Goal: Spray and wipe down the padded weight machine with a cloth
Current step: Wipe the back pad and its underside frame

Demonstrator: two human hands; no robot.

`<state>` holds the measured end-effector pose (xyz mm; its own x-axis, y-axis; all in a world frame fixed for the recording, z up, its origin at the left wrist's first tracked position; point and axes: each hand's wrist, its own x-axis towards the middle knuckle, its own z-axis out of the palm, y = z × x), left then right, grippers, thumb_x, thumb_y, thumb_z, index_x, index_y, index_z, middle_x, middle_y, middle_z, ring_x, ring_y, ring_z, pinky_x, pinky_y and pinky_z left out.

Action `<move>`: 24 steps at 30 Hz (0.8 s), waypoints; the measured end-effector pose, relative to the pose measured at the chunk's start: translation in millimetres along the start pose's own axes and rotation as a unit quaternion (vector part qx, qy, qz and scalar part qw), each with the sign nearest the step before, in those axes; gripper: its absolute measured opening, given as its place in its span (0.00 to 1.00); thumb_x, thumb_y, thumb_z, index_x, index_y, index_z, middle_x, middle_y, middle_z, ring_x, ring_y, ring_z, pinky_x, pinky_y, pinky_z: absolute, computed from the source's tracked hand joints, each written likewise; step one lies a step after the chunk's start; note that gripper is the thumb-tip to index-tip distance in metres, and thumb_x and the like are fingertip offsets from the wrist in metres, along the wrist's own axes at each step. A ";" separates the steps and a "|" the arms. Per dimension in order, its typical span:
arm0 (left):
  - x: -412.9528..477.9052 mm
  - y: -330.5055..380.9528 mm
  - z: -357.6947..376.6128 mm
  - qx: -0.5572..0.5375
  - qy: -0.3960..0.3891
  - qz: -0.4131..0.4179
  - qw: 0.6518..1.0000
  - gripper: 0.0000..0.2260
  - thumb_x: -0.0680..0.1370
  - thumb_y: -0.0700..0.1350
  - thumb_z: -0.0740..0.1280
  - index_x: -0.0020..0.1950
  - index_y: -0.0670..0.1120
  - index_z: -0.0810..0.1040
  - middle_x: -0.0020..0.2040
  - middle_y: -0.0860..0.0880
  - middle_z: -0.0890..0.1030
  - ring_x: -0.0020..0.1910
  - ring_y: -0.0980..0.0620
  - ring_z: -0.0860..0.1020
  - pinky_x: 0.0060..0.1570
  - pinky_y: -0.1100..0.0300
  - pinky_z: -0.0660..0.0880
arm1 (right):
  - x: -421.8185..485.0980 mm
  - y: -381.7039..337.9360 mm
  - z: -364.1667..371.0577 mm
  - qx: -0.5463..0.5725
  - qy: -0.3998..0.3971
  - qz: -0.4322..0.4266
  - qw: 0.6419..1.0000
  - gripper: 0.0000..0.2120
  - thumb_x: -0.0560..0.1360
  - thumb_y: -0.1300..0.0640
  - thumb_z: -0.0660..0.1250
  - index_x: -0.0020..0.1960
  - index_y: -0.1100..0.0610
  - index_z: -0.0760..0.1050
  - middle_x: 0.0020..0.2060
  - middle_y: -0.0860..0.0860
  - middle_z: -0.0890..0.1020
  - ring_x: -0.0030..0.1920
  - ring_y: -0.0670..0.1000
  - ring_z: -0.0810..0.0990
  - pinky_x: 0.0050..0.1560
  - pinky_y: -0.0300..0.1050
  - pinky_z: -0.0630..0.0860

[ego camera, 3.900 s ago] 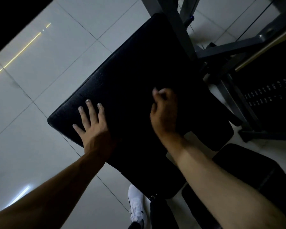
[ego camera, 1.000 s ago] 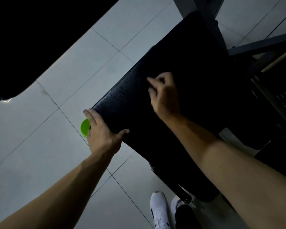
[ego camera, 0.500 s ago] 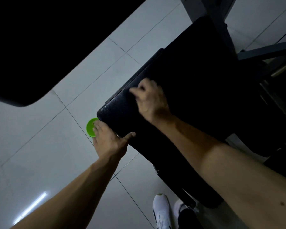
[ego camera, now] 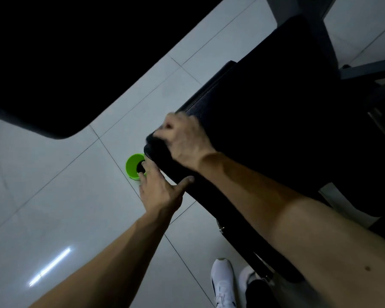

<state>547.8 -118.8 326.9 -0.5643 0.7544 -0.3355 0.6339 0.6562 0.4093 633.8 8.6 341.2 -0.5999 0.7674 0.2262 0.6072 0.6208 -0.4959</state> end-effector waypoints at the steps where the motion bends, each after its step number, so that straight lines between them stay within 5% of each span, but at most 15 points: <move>1: -0.6 -1.2 -0.5 -0.018 0.001 0.006 1.000 0.57 0.58 0.74 0.72 0.80 0.56 0.52 0.79 0.47 0.64 0.77 0.38 0.64 0.69 0.36 0.70 | 3.5 18.2 -10.4 -0.004 0.047 0.064 0.997 0.14 0.75 0.57 0.67 0.56 0.46 0.85 0.51 0.54 0.78 0.52 0.61 0.76 0.52 0.54 0.71; 4: -1.0 -1.6 -2.1 -0.041 0.000 0.018 0.999 0.59 0.57 0.74 0.73 0.81 0.61 0.48 0.79 0.50 0.65 0.77 0.39 0.62 0.70 0.37 0.69 | 11.2 34.1 -23.6 -0.012 0.086 0.218 0.972 0.14 0.77 0.56 0.68 0.60 0.45 0.83 0.55 0.51 0.77 0.57 0.58 0.74 0.59 0.55 0.72; 7: -3.9 -0.6 -4.5 -0.066 -0.015 0.014 0.998 0.56 0.60 0.69 0.74 0.81 0.61 0.48 0.76 0.49 0.70 0.73 0.37 0.68 0.66 0.40 0.72 | 11.2 -14.7 -2.2 -0.004 0.024 0.108 0.994 0.13 0.78 0.54 0.66 0.59 0.45 0.83 0.56 0.51 0.76 0.58 0.58 0.73 0.55 0.51 0.66; 11: -8.4 -5.0 -10.6 -0.054 -0.081 0.041 0.994 0.39 0.65 0.64 0.71 0.72 0.48 0.69 0.62 0.48 0.79 0.59 0.47 0.78 0.48 0.57 0.71 | -1.7 -51.8 25.1 -0.006 -0.075 -0.044 0.996 0.12 0.78 0.56 0.67 0.59 0.45 0.83 0.56 0.51 0.75 0.57 0.57 0.72 0.54 0.50 0.63; 14: -13.7 -13.9 -17.0 -0.054 -0.103 0.031 0.993 0.29 0.75 0.51 0.76 0.73 0.46 0.69 0.63 0.54 0.76 0.62 0.53 0.75 0.55 0.61 0.68 | -26.9 -27.6 21.6 0.018 -0.015 -0.051 0.998 0.13 0.73 0.57 0.72 0.56 0.47 0.84 0.52 0.51 0.78 0.52 0.58 0.74 0.49 0.49 0.61; 17: -16.5 -22.5 -22.9 -0.093 -0.080 -0.001 0.993 0.20 0.78 0.33 0.63 0.68 0.45 0.79 0.66 0.50 0.80 0.67 0.45 0.77 0.61 0.57 0.73 | -92.5 -5.1 12.6 0.022 0.003 -0.054 0.998 0.12 0.76 0.56 0.66 0.56 0.48 0.84 0.51 0.51 0.79 0.50 0.58 0.75 0.47 0.53 0.68; 21: -7.0 -7.2 -33.6 -0.330 -0.045 -0.133 0.933 0.16 0.83 0.35 0.58 0.65 0.46 0.79 0.61 0.47 0.83 0.54 0.49 0.83 0.57 0.52 0.79 | -152.6 11.3 -0.9 0.012 -0.043 -0.054 0.998 0.14 0.77 0.57 0.64 0.58 0.48 0.83 0.52 0.50 0.78 0.51 0.56 0.75 0.47 0.54 0.73; 24: -5.2 13.5 -37.9 -0.397 -0.047 -0.169 0.901 0.14 0.85 0.37 0.56 0.53 0.49 0.80 0.55 0.46 0.84 0.46 0.50 0.82 0.54 0.51 0.81 | -120.0 8.1 3.3 0.012 0.010 0.004 1.000 0.17 0.74 0.62 0.70 0.60 0.47 0.84 0.50 0.51 0.78 0.49 0.57 0.74 0.46 0.54 0.73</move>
<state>539.2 -114.5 366.3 -0.5826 0.5363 -0.6106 -0.1654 0.6574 0.7352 709.0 -79.0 307.3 -0.5847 0.7751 0.2395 0.5986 0.6115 -0.5174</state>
